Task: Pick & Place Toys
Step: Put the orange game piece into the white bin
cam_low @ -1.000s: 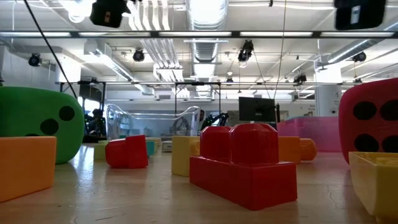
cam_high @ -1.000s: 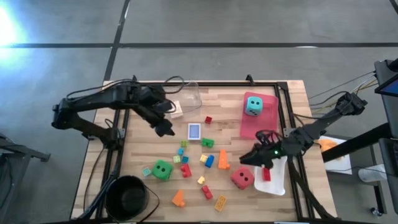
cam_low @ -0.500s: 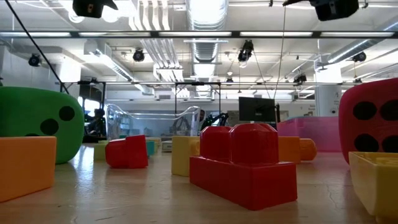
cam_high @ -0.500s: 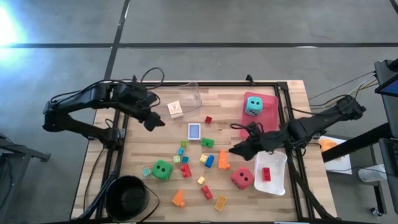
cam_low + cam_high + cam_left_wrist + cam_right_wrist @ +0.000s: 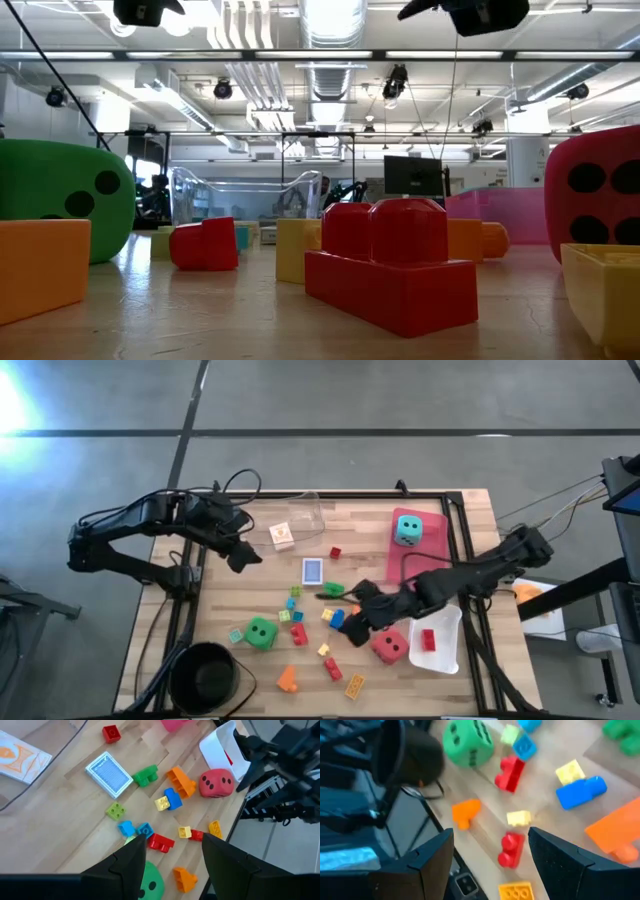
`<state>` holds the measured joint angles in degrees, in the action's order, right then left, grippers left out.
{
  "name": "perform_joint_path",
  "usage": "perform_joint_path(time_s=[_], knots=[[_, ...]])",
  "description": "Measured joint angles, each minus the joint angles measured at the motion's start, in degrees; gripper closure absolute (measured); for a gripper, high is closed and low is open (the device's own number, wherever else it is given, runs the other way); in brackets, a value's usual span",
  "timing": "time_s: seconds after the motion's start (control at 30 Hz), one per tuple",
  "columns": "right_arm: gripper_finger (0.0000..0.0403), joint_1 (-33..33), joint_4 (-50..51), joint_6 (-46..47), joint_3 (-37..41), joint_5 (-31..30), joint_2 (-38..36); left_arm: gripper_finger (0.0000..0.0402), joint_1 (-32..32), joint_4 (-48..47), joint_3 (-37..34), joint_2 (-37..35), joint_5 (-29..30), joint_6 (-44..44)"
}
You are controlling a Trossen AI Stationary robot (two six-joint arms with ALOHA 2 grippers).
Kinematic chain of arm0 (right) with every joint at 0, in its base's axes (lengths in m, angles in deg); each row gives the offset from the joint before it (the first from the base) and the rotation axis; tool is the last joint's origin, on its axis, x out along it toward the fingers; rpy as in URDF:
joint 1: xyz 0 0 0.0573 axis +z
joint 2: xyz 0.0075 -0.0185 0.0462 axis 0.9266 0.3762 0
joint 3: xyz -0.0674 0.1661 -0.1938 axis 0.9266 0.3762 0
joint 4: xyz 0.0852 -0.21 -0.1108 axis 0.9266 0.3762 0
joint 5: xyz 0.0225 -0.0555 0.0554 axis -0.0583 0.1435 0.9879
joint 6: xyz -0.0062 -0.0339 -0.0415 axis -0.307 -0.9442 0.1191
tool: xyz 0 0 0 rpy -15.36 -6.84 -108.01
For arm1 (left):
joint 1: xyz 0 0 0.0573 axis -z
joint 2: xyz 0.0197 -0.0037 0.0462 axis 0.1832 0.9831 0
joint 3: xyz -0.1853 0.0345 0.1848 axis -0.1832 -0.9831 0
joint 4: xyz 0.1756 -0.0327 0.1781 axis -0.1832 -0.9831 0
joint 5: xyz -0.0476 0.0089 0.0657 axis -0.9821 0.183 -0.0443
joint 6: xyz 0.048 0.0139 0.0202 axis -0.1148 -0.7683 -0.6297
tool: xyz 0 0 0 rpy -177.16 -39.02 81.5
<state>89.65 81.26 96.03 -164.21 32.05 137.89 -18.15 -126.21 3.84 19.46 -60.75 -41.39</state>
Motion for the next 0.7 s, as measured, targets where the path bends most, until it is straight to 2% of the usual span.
perform_joint_path(time_s=[0.2, 0.3, 0.57, 0.7], knots=[[0.0151, -2.5, 23.2, 0.0, -9.4, -0.4, 5.2, 0.0205, 0.0, -0.5, 0.0, -0.9, 1.0, -1.4], [0.0151, -2.7, 28.6, -1.1, -13.3, -0.3, 7.2, 0.0205, 0.0, -1.0, 0.0, -1.2, 1.4, -2.0], [0.0151, -3.3, 28.4, -3.9, -17.6, -0.4, 11.6, 0.0205, 0.0, -1.0, 0.0, -1.2, 1.7, -3.3], [0.0151, -3.2, 28.1, -4.7, -18.8, 3.0, 14.2, 0.0205, 0.0, -1.0, 0.0, -1.2, 1.7, -3.7]])
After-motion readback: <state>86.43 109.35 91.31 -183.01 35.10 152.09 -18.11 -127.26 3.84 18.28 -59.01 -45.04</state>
